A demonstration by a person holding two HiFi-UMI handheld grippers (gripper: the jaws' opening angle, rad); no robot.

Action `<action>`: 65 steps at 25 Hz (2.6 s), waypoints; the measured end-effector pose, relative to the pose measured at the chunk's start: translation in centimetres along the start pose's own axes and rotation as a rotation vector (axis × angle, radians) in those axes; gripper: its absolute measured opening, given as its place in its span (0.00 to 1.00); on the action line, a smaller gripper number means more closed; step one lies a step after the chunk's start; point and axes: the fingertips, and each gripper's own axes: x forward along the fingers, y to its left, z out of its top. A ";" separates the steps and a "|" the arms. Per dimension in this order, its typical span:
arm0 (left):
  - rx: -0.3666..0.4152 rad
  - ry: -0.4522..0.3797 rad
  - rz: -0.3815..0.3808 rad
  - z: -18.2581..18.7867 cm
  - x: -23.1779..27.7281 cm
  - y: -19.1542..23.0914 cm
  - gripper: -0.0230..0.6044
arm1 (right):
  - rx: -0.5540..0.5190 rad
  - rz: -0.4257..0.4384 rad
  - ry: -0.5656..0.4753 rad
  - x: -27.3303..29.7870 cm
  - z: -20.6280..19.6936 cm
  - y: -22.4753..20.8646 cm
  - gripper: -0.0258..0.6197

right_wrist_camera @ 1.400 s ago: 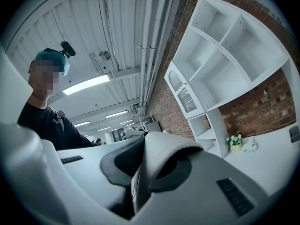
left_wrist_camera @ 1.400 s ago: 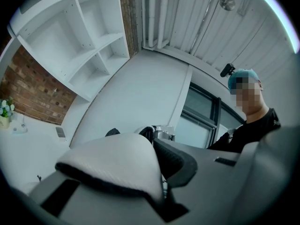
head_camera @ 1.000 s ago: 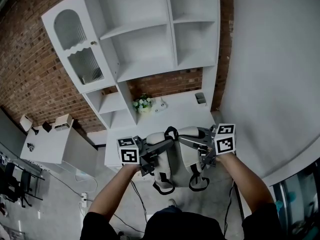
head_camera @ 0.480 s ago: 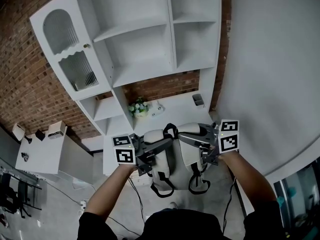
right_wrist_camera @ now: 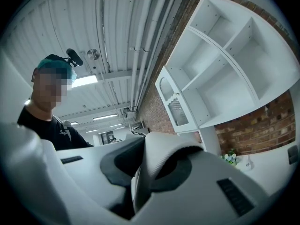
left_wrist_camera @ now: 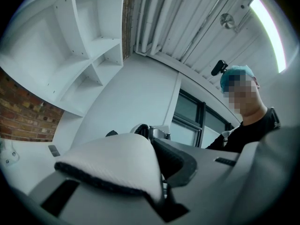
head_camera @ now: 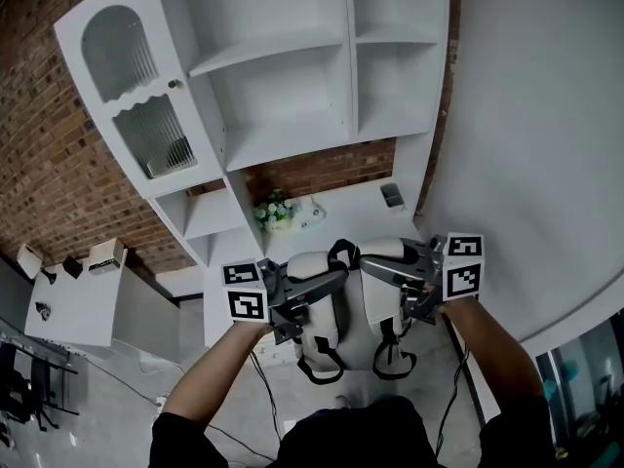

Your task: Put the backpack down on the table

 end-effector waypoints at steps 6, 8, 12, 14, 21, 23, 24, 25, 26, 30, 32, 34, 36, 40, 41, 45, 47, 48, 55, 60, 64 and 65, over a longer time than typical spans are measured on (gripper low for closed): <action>-0.007 0.001 -0.002 0.4 -0.2 -0.2 0.13 | 0.001 -0.026 -0.019 0.4 0.2 -0.4 0.12; -0.009 0.003 0.001 0.7 -0.4 0.0 0.13 | 0.005 -0.036 -0.028 0.7 0.5 -0.7 0.12; -0.003 -0.009 0.025 1.3 -1.0 0.9 0.13 | 0.008 -0.038 -0.037 1.5 0.7 -1.4 0.12; 0.000 -0.018 0.036 1.5 -1.1 1.3 0.13 | 0.006 -0.037 -0.041 1.6 0.7 -1.7 0.12; -0.001 -0.050 0.051 3.1 -1.5 4.3 0.13 | 0.032 -0.035 -0.044 2.8 1.9 -4.8 0.12; 0.004 -0.051 0.053 3.4 -1.1 4.9 0.13 | 0.031 -0.025 -0.043 2.6 2.2 -5.5 0.12; 0.010 -0.049 0.054 3.4 -0.9 5.3 0.13 | 0.030 -0.020 -0.044 2.4 2.3 -5.9 0.12; 0.018 -0.048 0.057 3.5 -0.6 5.6 0.13 | 0.028 -0.016 -0.045 2.3 2.5 -6.3 0.12; 0.025 -0.047 0.061 3.6 -0.5 6.0 0.13 | 0.023 -0.012 -0.044 2.2 2.6 -6.7 0.12; 0.022 -0.038 0.065 4.1 -0.3 7.3 0.13 | 0.004 -0.001 -0.040 2.4 2.9 -7.8 0.12; 0.018 -0.034 0.068 4.6 -0.3 8.2 0.13 | 0.008 0.004 -0.036 2.6 3.4 -8.7 0.12; 0.019 -0.038 0.073 5.2 -0.1 9.1 0.13 | 0.011 0.012 -0.031 2.7 4.0 -9.8 0.12; 0.024 -0.042 0.077 5.8 0.2 10.1 0.13 | 0.008 0.020 -0.029 2.8 4.7 -10.9 0.12; 0.036 -0.034 0.084 7.2 0.6 12.5 0.13 | -0.002 0.029 -0.028 3.1 6.0 -13.4 0.12; 0.039 -0.032 0.087 7.5 0.7 13.2 0.13 | -0.003 0.031 -0.026 3.2 6.3 -14.0 0.12; 0.056 -0.032 0.108 8.7 1.5 16.1 0.13 | -0.004 0.037 -0.018 3.1 7.3 -17.0 0.12; 0.063 -0.034 0.121 9.3 2.0 17.8 0.13 | -0.008 0.043 -0.017 3.0 7.8 -18.6 0.12; 0.065 -0.035 0.126 9.6 2.2 18.6 0.13 | -0.010 0.046 -0.016 2.9 8.0 -19.3 0.12; 0.049 -0.045 0.167 10.3 3.6 23.4 0.13 | -0.006 0.103 0.026 2.1 8.5 -24.2 0.12; 0.053 -0.051 0.177 10.7 4.0 25.8 0.13 | -0.016 0.117 0.027 1.9 8.7 -26.7 0.12; 0.068 -0.042 0.178 10.5 4.6 26.7 0.13 | -0.014 0.146 0.017 1.2 8.7 -27.4 0.12; 0.069 -0.040 0.179 10.3 4.7 26.9 0.13 | -0.010 0.150 0.016 1.0 8.5 -27.6 0.12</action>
